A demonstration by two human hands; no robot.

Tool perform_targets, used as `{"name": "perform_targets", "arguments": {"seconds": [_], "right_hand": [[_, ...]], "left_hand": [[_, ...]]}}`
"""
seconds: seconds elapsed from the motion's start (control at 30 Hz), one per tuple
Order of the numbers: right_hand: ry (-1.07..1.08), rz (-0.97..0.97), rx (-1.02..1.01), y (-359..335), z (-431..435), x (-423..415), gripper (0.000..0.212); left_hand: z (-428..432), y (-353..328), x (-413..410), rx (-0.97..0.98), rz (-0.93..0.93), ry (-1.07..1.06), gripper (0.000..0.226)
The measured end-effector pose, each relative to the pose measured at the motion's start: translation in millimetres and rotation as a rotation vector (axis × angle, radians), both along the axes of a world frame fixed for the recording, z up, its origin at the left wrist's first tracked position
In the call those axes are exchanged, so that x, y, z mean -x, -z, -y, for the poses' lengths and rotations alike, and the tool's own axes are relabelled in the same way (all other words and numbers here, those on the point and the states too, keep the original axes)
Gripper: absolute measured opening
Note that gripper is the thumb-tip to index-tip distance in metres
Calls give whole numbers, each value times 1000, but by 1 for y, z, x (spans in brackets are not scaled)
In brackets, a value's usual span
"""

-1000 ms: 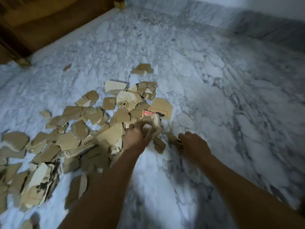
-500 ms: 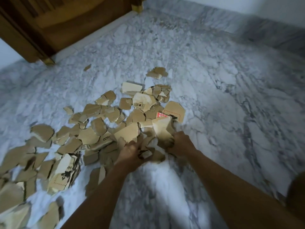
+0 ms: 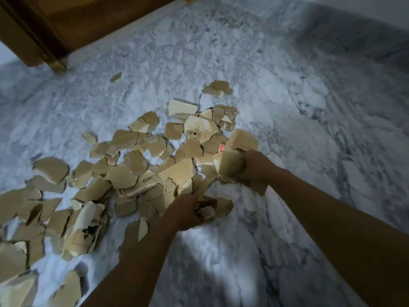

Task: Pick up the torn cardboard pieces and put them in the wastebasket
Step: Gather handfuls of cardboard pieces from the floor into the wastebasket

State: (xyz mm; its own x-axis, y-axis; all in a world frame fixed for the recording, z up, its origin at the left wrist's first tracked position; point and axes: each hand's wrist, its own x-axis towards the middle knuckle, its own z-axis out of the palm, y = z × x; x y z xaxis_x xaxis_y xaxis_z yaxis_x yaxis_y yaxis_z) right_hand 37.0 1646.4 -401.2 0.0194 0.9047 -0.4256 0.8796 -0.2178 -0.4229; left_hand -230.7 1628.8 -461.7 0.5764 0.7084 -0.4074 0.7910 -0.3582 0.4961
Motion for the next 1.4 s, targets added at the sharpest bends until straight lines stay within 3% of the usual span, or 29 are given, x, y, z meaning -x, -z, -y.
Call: {"name": "perform_targets", "arguments": {"seconds": [0.07,0.23,0.33,0.47,0.57,0.63,0.8,0.87,0.93,1.0,1.13,1.27,1.4], "right_hand": [[-107,76,-58,2,-21,7,52],[-186,252,-69,44,-22,29,62],[-123,353,-255,47,-4,35,58],[-129,414,-430,41,25,36,52],[-112,272,-397,30,35,22,53],[-73,184,-341,18,37,6,58],[124,51,-184,18,50,-24,63],[148,73,-45,34,60,-26,53],[235,13,30,47,67,-27,48],[338,-83,49,46,62,-31,46],[565,-247,-89,16,14,-51,44],[497,-222,-117,2,-51,-56,55],[431,-107,-42,39,-71,-36,63]], "left_hand": [[1,2,6,53,63,15,55],[-1,11,18,134,201,13,44],[-6,9,13,128,134,70,51],[-8,-8,-25,20,56,211,38],[-3,-9,-53,-188,-120,416,40],[-1,-3,-62,-262,-247,446,47],[-3,-4,-72,-107,-246,354,68],[-4,-2,-73,-76,-224,285,76],[-6,-1,-75,-48,-213,247,71],[-10,0,-77,-63,-260,287,52],[-11,4,-74,-63,-286,326,36],[-14,9,-75,-52,-290,334,40],[-15,6,-80,-37,-350,350,43]]}}
